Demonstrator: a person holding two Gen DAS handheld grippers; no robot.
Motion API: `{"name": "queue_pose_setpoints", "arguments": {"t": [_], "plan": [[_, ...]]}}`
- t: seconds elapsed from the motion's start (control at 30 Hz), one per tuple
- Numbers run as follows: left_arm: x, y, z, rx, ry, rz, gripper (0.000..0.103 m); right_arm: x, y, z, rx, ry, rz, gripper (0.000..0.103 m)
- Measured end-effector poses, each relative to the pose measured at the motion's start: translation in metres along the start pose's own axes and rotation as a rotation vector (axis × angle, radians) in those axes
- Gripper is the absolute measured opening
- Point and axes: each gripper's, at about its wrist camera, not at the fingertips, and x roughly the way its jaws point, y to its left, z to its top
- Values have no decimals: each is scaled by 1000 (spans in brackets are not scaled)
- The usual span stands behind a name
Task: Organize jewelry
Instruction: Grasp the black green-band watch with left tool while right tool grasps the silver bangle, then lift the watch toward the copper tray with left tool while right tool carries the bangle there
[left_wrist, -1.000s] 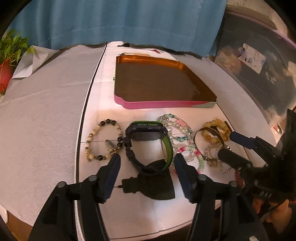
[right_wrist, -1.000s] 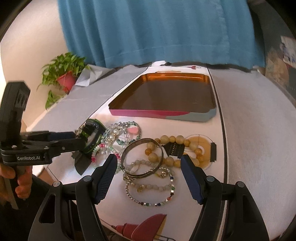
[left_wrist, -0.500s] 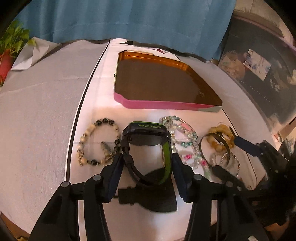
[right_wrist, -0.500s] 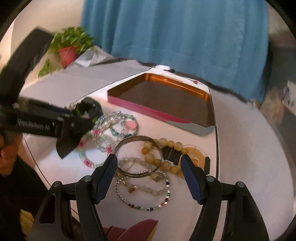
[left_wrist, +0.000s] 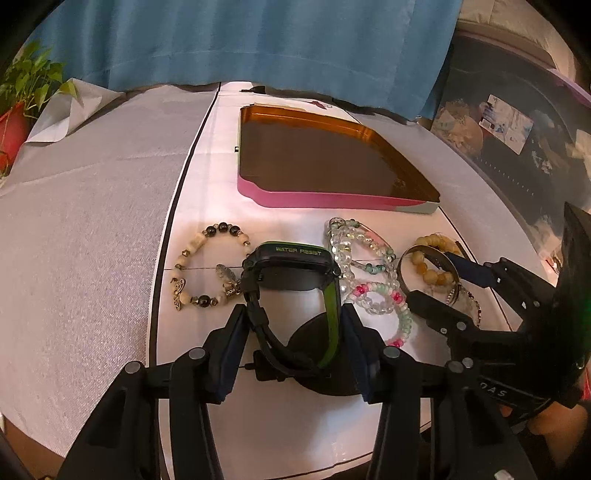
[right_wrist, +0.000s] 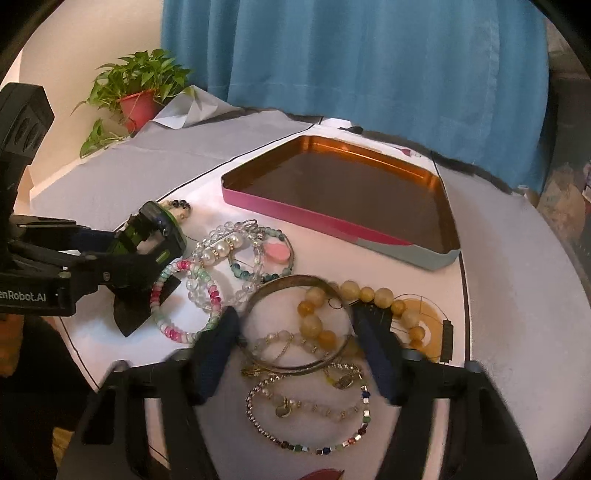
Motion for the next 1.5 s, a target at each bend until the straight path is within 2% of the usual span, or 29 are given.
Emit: {"name": "queue_pose_setpoints", "arguments": {"t": [0.13,0.3,0.47,0.73,0.97,1.17,1.33,1.5], "plan": [[1,3,2,-44,6,-15,44,-4,-3,-2,14,-6,22,61],[-1,12,2,-132,-5,-54,43,-22,-9,-3,42,-69,13,61],[-2,3,0,-98,17,-9,43,-36,-11,-11,30,-94,-54,61],[-7,-12,-4,-79,51,63,43,-69,-32,-25,112,-110,-113,61],[-34,-32,-4,-82,9,91,41,-92,-41,-33,186,-132,-108,61],[-55,-58,2,-9,-21,95,40,-112,-34,-34,211,-168,-89,61],[-52,-60,3,18,-19,105,39,-121,-36,-37,241,-175,-69,61],[-55,-51,2,-30,-14,87,38,-114,-39,-38,263,-148,-65,61]]}}
